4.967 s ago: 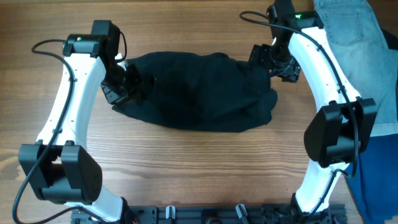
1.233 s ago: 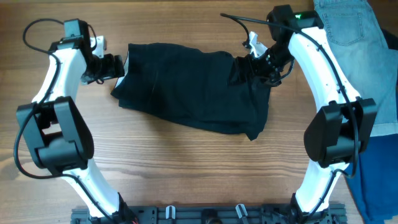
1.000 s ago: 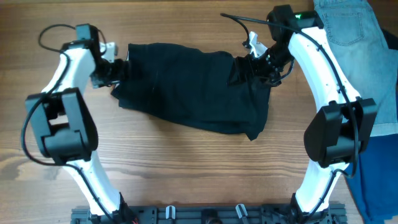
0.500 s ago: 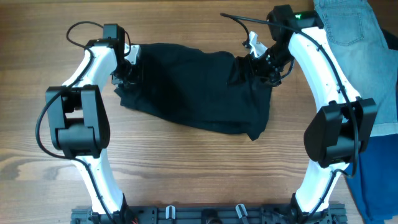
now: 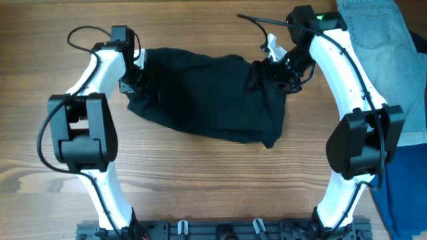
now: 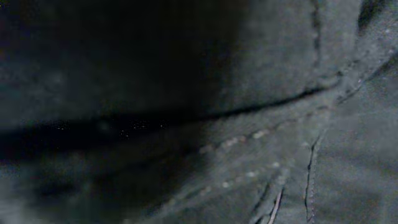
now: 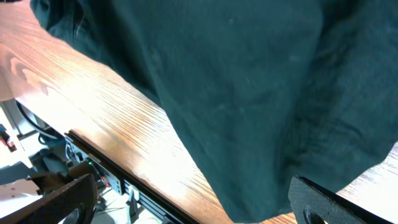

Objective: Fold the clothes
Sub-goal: 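Pull both top corners outward with both grippers to straighten the fold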

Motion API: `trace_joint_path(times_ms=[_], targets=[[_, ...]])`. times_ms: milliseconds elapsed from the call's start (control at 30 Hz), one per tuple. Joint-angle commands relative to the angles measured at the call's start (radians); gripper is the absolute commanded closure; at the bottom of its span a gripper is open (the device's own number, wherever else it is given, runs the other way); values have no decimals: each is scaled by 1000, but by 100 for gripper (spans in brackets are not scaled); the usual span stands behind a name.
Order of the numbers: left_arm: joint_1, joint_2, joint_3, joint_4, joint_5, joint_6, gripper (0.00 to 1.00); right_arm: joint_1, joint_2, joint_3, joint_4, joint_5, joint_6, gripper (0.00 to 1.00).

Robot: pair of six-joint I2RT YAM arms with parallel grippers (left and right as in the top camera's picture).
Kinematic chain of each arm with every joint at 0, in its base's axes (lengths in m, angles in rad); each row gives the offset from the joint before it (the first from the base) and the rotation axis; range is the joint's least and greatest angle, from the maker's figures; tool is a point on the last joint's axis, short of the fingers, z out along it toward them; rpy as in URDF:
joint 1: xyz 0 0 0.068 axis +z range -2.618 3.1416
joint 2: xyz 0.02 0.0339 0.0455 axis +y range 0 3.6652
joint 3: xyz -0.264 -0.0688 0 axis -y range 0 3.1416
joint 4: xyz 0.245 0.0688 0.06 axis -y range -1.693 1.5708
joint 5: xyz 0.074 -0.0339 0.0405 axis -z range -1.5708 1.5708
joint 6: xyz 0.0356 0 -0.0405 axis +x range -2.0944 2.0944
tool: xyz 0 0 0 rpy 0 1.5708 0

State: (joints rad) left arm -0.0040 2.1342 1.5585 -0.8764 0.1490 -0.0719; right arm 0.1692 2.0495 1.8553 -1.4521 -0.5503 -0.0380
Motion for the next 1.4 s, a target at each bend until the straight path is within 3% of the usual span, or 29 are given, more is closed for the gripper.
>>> trace_joint_path(times_ms=[0, 133, 167, 200, 233, 633, 933, 1100, 1267, 1367], targets=[[29, -27, -6, -8, -127, -130, 96, 3, -19, -4, 3, -26, 15, 0], [66, -27, -6, -12, -101, -176, 96, 3, -11, -5, 3, -23, 21, 4], [68, -27, -6, -14, -93, -175, 96, 3, -3, -5, 6, -11, 20, 20], [68, -27, -6, -16, -94, -175, 96, 3, 10, -5, 11, 3, 21, 62], [67, -27, -6, -19, -93, -175, 96, 3, 26, -5, 19, 9, 24, 95], [56, -27, -6, -72, -93, -175, 96, 3, 339, -5, 211, -21, 65, 96], [65, -50, -6, -89, -34, -175, 96, 3, 386, -5, 274, 55, 132, 96], [195, -103, -6, -99, -10, -236, 96, -1, 386, -5, 273, 55, 135, 96], [397, -145, -6, -167, 69, -228, 96, -24, 386, -5, 270, 51, 144, 96], [423, -145, -6, -205, 80, -195, 96, -31, 386, -5, 269, 32, 143, 96]])
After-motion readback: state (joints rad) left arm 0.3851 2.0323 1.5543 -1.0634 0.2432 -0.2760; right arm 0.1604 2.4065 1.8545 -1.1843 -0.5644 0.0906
